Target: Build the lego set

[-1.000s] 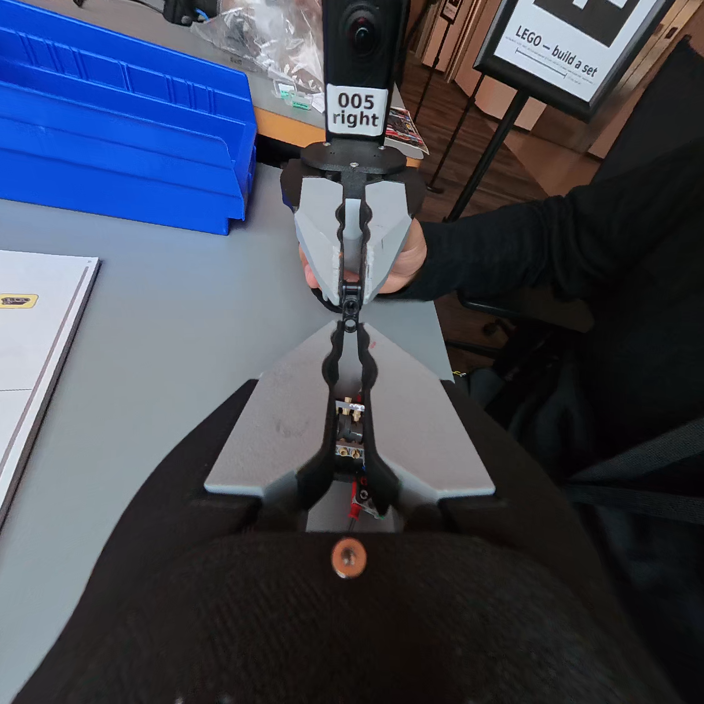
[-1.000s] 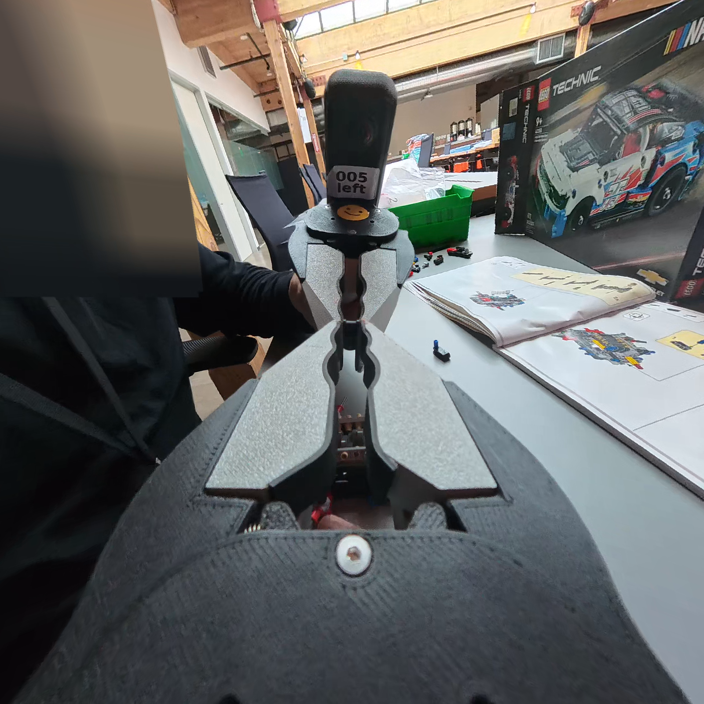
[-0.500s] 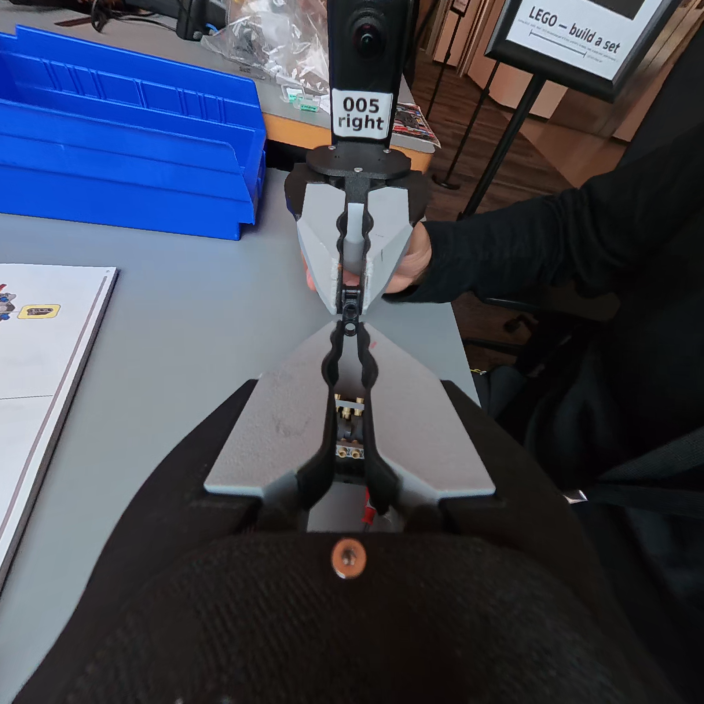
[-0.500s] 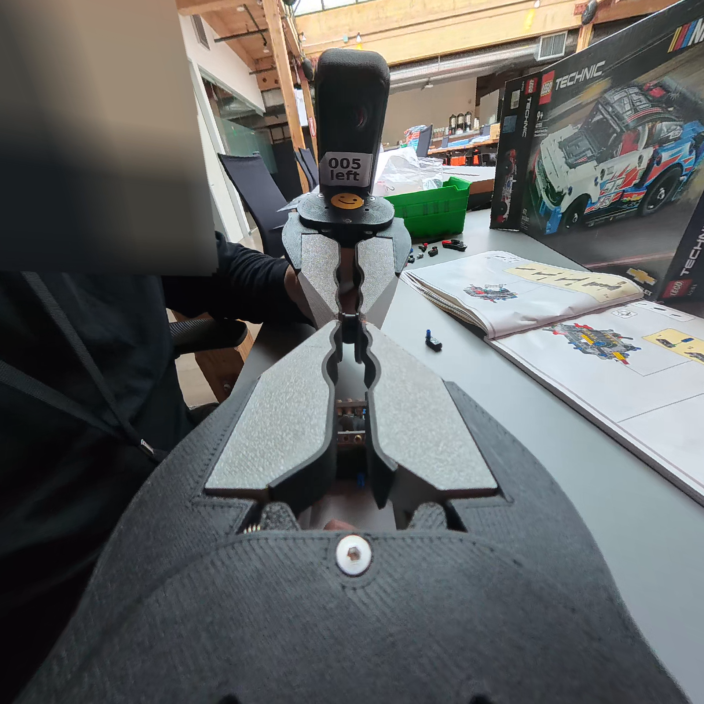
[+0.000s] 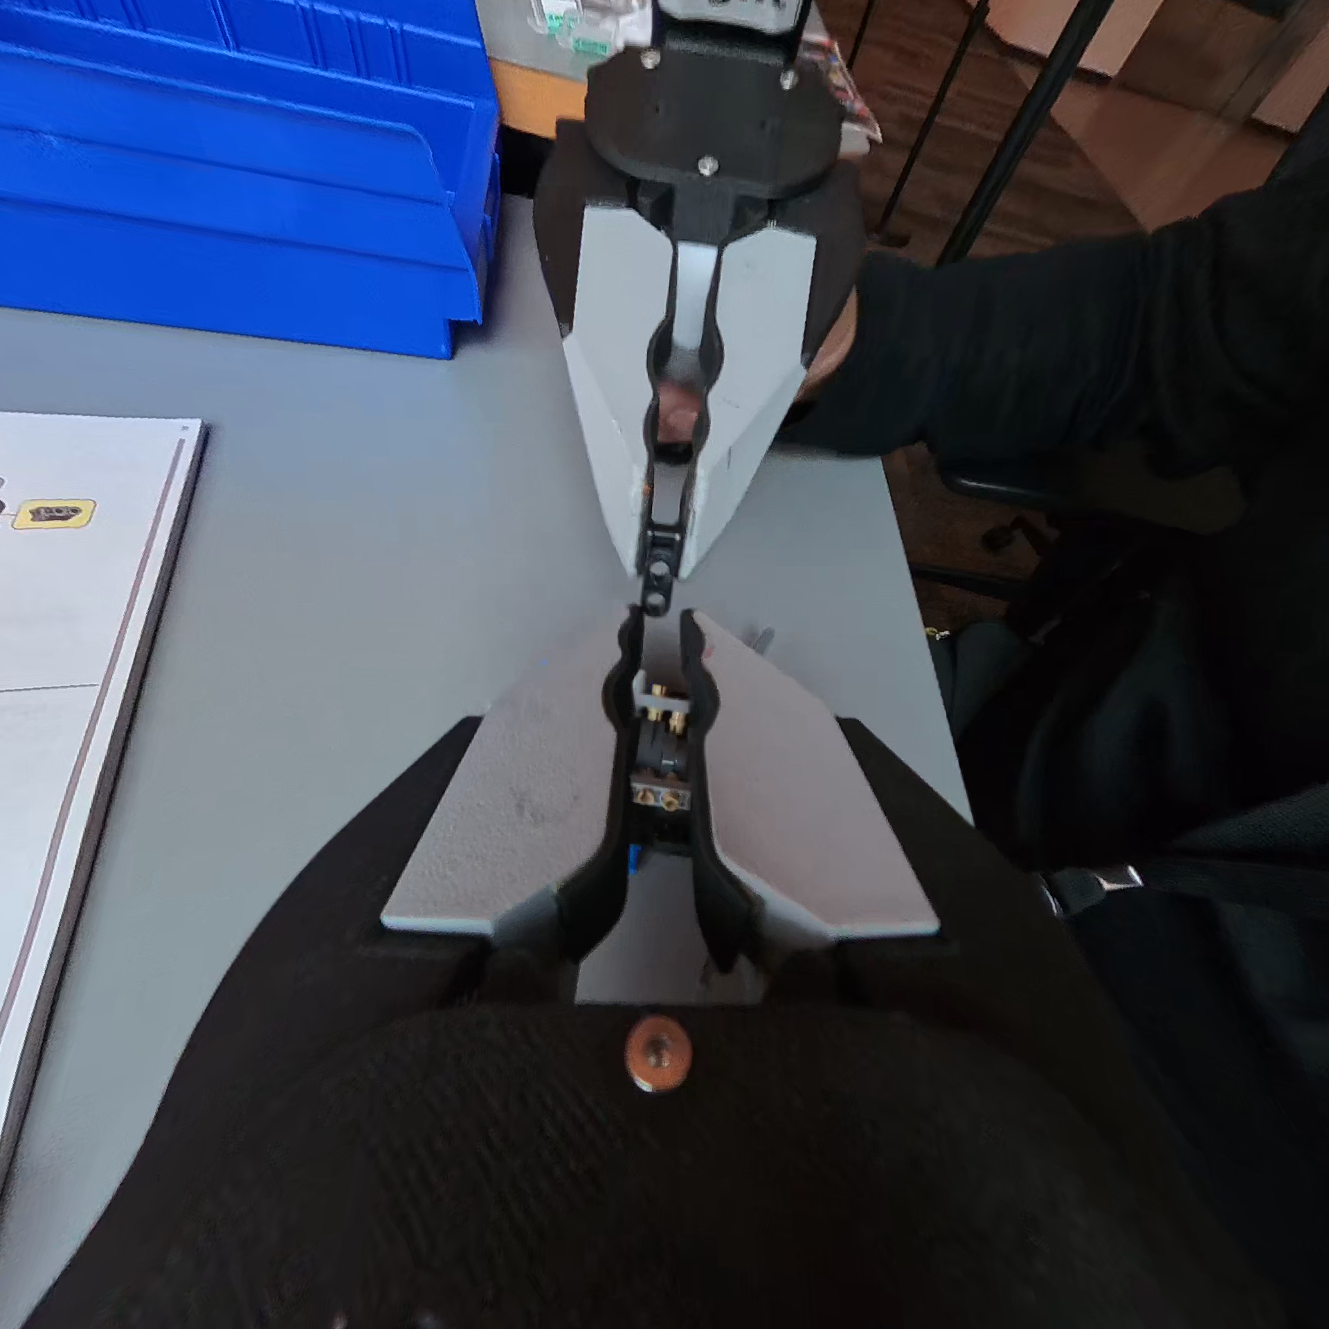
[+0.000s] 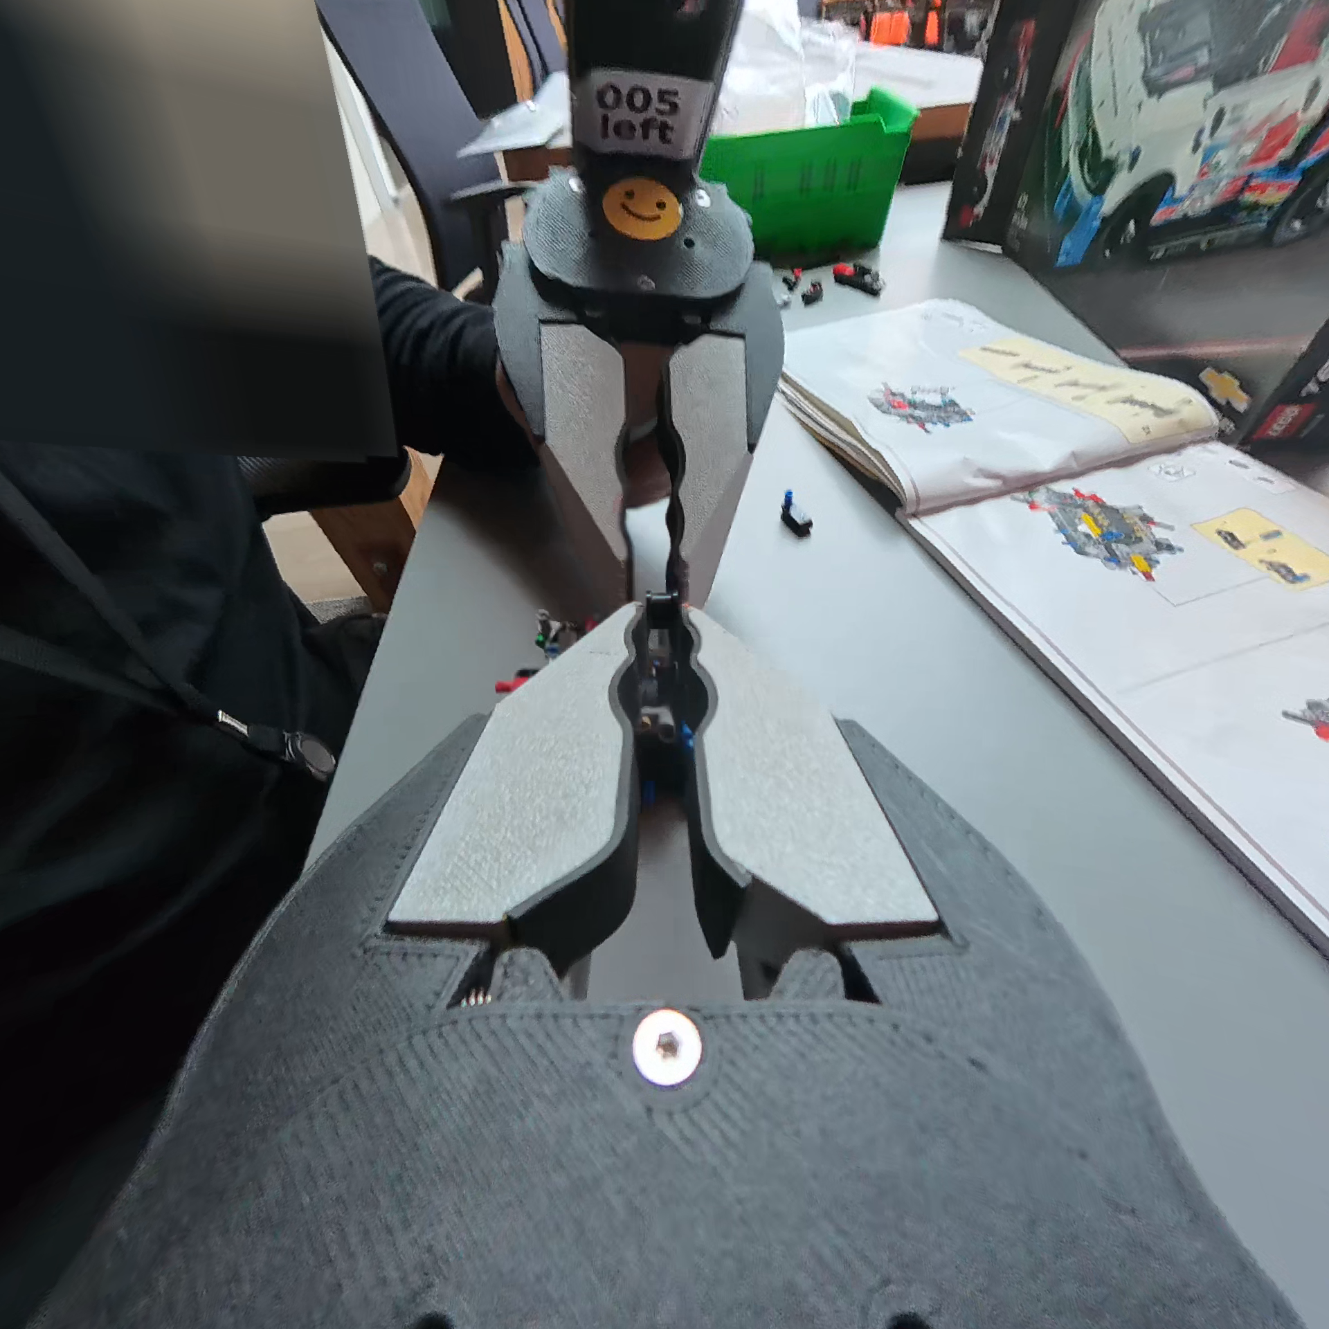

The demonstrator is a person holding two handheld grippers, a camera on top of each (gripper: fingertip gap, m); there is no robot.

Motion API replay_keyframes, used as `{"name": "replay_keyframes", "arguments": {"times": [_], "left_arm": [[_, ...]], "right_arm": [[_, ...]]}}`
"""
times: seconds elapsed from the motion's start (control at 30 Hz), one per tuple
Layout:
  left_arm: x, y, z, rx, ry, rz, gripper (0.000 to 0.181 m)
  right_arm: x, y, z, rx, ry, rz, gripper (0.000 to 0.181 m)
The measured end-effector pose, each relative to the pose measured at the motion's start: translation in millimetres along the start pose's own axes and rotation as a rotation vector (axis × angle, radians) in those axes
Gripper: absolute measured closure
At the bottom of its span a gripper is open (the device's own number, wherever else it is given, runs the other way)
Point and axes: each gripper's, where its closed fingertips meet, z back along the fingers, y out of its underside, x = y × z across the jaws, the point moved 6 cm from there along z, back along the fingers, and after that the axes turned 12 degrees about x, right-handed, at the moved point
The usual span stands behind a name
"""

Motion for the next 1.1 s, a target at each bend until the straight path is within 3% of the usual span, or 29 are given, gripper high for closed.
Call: {"name": "replay_keyframes", "arguments": {"times": [0.17,0.33,0.47,1.1], "left_arm": [[16,19,5,0.157,0.000,0.041,0.153],[17,26,-3,0.220,0.017,0.028,0.164],[17,31,-11,0.281,0.014,0.028,0.167],[23,25,-13,0.265,0.055,0.059,0.176]], "right_arm": [[-6,22,8,0.174,0.031,-0.117,0.177],[1,38,-12,0.325,0.045,-0.113,0.177],[-1,40,-16,0.332,0.039,-0.094,0.177],[-9,48,-9,0.271,0.000,-0.145,0.177]]}}
